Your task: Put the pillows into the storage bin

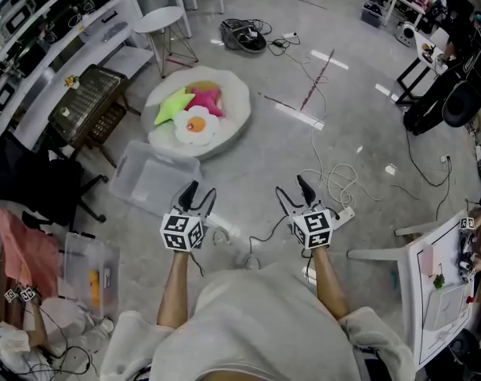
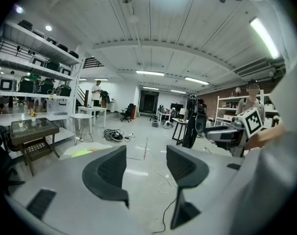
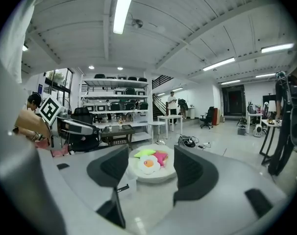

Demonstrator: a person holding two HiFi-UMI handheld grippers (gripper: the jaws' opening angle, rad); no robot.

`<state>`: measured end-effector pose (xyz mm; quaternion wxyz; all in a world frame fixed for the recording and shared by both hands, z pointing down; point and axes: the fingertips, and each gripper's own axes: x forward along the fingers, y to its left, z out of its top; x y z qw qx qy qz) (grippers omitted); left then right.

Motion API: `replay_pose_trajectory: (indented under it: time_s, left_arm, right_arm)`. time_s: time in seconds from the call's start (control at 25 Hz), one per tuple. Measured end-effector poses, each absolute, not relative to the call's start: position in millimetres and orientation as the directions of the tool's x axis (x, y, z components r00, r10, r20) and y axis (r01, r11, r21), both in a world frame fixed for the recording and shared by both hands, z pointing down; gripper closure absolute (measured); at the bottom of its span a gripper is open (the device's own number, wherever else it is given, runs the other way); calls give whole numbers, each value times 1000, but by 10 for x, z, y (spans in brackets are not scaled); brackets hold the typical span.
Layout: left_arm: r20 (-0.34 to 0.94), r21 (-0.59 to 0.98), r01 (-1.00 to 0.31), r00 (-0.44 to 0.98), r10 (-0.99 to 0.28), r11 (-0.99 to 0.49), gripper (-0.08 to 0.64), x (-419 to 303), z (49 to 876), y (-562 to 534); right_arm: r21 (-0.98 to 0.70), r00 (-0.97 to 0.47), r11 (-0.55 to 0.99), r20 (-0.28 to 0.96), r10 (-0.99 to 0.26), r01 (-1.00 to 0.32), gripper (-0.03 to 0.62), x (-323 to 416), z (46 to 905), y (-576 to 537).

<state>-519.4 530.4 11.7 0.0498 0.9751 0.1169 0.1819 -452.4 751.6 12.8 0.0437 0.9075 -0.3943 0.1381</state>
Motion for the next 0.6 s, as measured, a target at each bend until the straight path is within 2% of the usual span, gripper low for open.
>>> replay_pose_trajectory:
  time_s: [0.36, 0.6]
  left_arm:
    - [356, 140, 196, 905, 234, -971, 327, -4748, 251, 5095]
    - [346, 162, 215, 902, 259, -963, 328, -4082, 373, 4833]
  right_arm:
    - [-16, 648, -685, 310, -696, -728, 330, -3991, 243, 7274]
    - [14, 661, -697, 335, -672, -716, 347, -3376, 313, 7023]
